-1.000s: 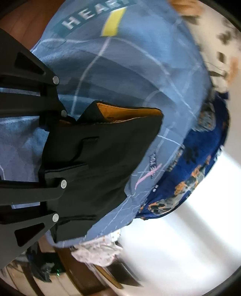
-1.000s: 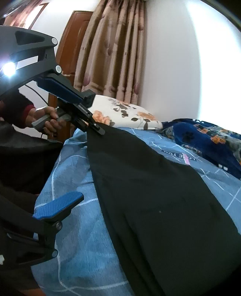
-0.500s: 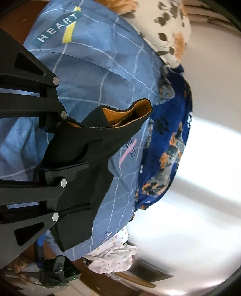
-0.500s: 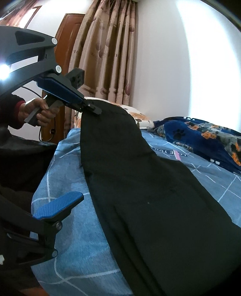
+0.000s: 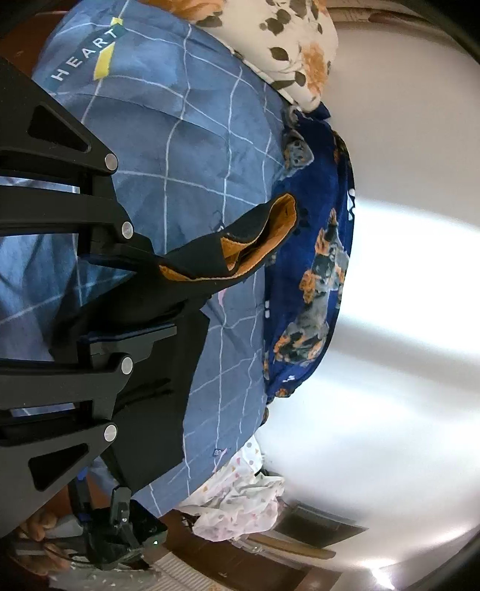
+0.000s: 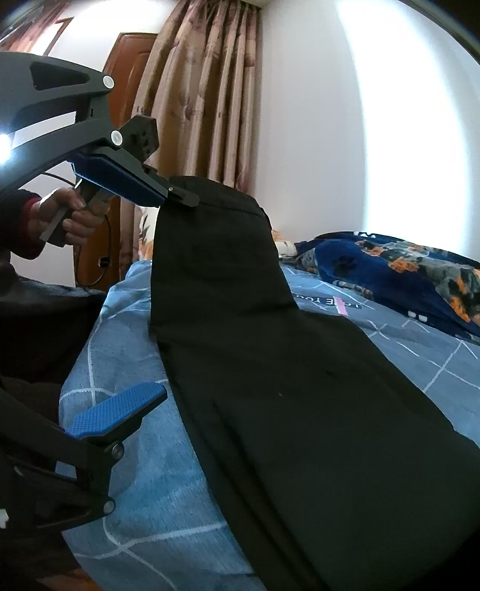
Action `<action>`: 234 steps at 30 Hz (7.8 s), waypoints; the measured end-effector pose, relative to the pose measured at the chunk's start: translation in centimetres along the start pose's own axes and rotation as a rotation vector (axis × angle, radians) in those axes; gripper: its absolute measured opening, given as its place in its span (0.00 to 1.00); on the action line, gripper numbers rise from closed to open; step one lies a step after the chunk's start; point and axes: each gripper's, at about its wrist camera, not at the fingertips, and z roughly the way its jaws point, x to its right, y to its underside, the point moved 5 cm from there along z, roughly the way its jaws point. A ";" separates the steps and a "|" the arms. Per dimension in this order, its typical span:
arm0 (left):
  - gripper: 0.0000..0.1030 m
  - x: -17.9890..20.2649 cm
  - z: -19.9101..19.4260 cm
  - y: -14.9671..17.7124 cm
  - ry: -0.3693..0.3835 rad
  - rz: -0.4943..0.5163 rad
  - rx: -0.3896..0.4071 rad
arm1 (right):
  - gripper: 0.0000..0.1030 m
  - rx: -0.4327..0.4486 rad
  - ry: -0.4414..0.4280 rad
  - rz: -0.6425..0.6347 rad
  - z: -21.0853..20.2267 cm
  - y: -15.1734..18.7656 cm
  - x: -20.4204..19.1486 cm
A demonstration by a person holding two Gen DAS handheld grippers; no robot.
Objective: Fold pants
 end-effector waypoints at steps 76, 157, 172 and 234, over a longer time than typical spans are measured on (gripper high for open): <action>0.44 -2.7 2.6 -1.1 0.083 -0.175 -0.021 | 0.96 0.084 -0.076 0.218 -2.2 -1.5 3.6; 0.22 10.1 7.0 -3.0 0.116 0.084 -0.061 | 0.98 0.098 -0.125 0.069 -5.7 -7.5 -1.0; 0.22 16.5 11.0 -1.3 0.172 0.161 -0.138 | 0.99 0.019 -0.291 0.108 -3.8 -10.4 -3.1; 0.91 15.3 10.8 4.3 0.115 0.276 -0.206 | 0.51 -0.058 0.331 -0.154 -6.1 -15.5 5.3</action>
